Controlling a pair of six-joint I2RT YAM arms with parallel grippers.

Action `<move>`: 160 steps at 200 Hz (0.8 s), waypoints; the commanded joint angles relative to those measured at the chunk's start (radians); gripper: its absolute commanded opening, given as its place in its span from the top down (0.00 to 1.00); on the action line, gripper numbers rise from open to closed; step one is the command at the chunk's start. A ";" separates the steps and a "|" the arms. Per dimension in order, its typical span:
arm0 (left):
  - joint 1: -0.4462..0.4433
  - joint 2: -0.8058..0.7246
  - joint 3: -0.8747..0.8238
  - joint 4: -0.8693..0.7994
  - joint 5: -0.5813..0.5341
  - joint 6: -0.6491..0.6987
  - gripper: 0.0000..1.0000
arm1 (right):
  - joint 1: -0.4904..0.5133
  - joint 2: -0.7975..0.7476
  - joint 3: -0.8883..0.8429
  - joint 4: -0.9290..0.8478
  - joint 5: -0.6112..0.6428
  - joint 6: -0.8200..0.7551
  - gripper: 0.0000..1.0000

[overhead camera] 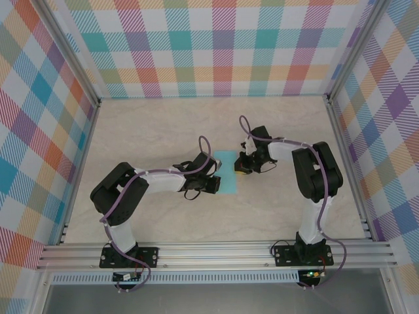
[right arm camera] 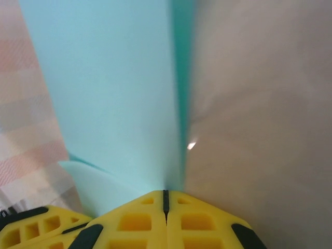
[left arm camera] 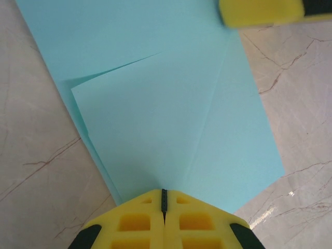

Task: Fold a paper plane with a square sheet of paper (fold left side to right side)
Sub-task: Fold the triangle a second time at the center of the table.

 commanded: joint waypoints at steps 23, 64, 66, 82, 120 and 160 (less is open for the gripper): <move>0.010 0.008 -0.031 -0.090 -0.027 -0.008 1.00 | -0.033 -0.101 -0.023 -0.026 0.072 -0.029 1.00; 0.010 -0.001 -0.027 -0.099 -0.035 -0.004 1.00 | 0.056 -0.171 -0.122 0.054 0.002 0.035 1.00; 0.010 -0.001 -0.028 -0.099 -0.036 -0.004 1.00 | 0.062 -0.170 -0.127 0.060 -0.002 0.041 1.00; 0.010 -0.003 -0.025 -0.101 -0.037 -0.003 1.00 | 0.093 -0.147 -0.140 0.100 -0.029 0.074 1.00; 0.010 -0.009 -0.024 -0.103 -0.031 0.000 1.00 | 0.122 -0.069 -0.086 0.125 -0.056 0.091 1.00; 0.010 -0.013 -0.022 -0.101 -0.030 -0.003 1.00 | 0.124 -0.046 -0.071 0.128 -0.051 0.093 1.00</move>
